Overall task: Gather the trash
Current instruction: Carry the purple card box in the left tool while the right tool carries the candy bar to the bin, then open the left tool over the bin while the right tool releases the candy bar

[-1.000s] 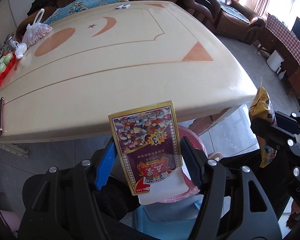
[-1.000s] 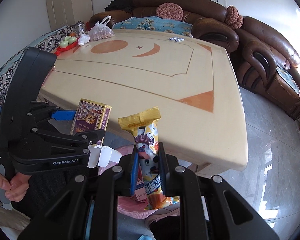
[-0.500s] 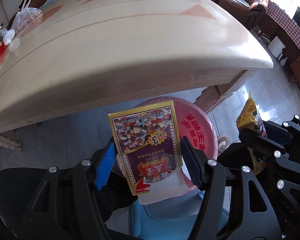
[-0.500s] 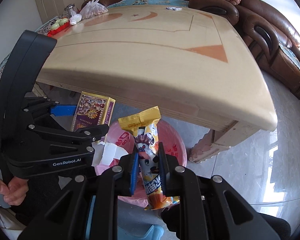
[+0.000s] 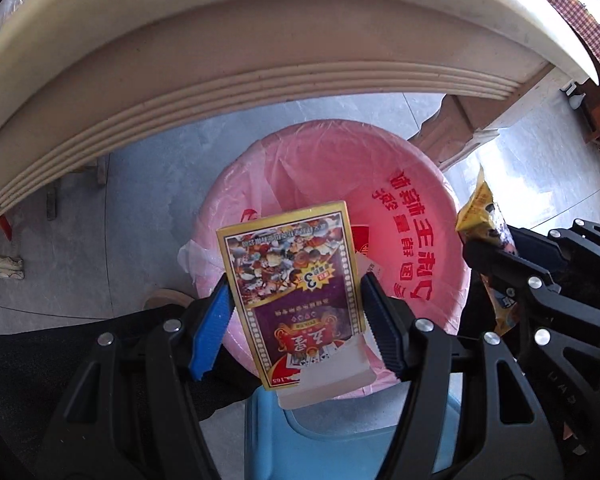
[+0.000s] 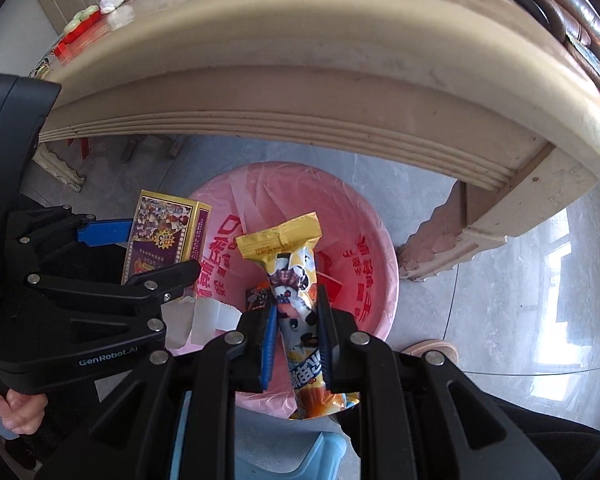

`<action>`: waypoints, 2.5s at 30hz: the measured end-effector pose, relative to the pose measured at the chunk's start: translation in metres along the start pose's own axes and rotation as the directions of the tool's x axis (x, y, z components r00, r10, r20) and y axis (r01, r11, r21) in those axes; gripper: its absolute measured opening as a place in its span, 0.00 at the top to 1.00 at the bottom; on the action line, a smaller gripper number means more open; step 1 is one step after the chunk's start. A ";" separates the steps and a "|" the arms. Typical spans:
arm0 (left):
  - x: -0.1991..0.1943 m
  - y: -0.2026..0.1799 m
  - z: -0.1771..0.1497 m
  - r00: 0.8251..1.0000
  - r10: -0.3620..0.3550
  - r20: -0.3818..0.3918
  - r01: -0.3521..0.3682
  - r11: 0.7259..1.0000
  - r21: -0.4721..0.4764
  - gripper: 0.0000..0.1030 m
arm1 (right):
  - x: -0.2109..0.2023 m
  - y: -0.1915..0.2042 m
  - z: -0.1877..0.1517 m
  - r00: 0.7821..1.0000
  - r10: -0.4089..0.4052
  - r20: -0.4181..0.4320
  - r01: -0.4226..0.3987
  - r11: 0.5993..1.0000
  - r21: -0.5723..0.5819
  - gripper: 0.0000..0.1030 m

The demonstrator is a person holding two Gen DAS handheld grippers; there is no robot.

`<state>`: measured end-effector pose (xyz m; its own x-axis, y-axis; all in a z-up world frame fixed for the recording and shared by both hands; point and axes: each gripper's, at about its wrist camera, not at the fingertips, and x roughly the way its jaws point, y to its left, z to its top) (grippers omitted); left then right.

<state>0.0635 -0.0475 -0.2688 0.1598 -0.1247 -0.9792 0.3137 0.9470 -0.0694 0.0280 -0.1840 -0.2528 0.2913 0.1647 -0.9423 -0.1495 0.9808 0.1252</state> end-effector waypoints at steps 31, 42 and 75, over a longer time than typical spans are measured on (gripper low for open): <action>0.111 0.018 0.011 0.950 -0.140 -0.278 0.096 0.981 -0.167 0.38 | 0.116 -0.022 0.004 0.969 0.067 -0.236 -0.048 0.995 0.087 0.82; 0.116 0.025 0.017 0.938 -0.181 -0.297 0.124 0.972 -0.199 0.38 | 0.121 -0.023 0.005 0.967 0.074 -0.244 -0.053 0.994 0.093 0.82; 0.107 0.034 0.016 0.951 -0.078 -0.298 0.014 0.977 -0.211 0.26 | 0.093 -0.029 0.013 0.983 -0.055 -0.178 0.077 0.990 0.120 0.34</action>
<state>0.1060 -0.0337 -0.3726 -0.1519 -0.1044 -0.9829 0.1111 0.9863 -0.1219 0.0716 -0.1958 -0.3405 0.1266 0.0889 -0.9880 -0.0125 0.9960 0.0880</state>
